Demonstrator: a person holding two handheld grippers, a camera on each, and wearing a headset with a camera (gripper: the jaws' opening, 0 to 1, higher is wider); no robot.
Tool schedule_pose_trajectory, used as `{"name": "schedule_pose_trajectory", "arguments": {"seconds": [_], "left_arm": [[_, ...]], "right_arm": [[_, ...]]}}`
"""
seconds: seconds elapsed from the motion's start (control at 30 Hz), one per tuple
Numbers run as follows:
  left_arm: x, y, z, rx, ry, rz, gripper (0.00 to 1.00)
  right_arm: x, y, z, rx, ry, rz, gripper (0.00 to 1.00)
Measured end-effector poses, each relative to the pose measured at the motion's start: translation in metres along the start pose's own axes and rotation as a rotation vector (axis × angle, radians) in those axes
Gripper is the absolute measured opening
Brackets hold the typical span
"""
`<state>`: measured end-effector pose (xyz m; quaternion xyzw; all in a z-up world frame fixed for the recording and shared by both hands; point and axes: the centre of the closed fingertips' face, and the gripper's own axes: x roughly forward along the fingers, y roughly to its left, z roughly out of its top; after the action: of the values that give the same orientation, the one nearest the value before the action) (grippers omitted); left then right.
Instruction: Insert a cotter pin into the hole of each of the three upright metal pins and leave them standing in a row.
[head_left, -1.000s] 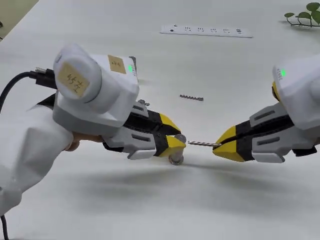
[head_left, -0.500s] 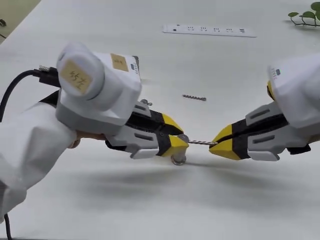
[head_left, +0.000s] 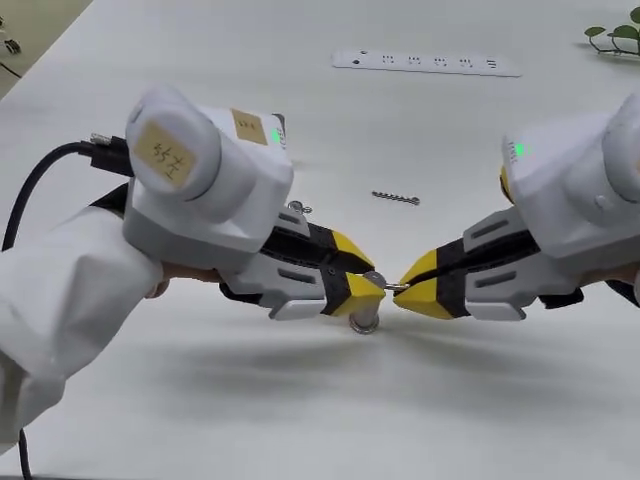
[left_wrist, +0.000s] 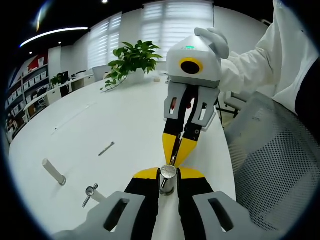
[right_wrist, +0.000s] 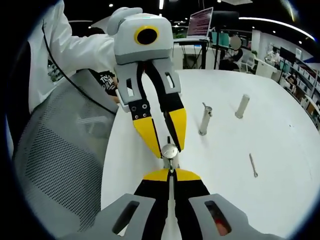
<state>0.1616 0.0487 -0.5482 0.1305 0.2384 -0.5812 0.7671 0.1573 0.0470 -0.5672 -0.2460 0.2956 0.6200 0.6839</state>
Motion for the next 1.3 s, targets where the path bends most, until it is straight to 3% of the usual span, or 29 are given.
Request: {"name": "schedule_pose_trajectory", "arguments": {"seconds": [0.43,0.63,0.73,0.9,1.3], "left_arm": [[0.002,0.000,-0.001,0.005,0.007,0.002,0.10],[0.002,0.001,-0.001,-0.003,0.007,0.006,0.10],[0.003,0.001,-0.001,-0.005,0.007,0.009,0.10],[0.003,0.001,-0.001,-0.005,0.010,0.010,0.10],[0.003,0.001,-0.001,-0.003,0.016,0.010,0.10]], "right_arm": [[0.005,0.000,-0.001,-0.116,0.021,0.037,0.00],[0.005,-0.004,-0.003,-0.104,0.031,0.017,0.05],[0.001,-0.004,-0.003,-0.081,0.008,0.023,0.07],[-0.003,-0.003,-0.005,-0.088,0.007,0.022,0.00],[-0.001,-0.001,-0.003,-0.068,0.005,0.021,0.00]]}}
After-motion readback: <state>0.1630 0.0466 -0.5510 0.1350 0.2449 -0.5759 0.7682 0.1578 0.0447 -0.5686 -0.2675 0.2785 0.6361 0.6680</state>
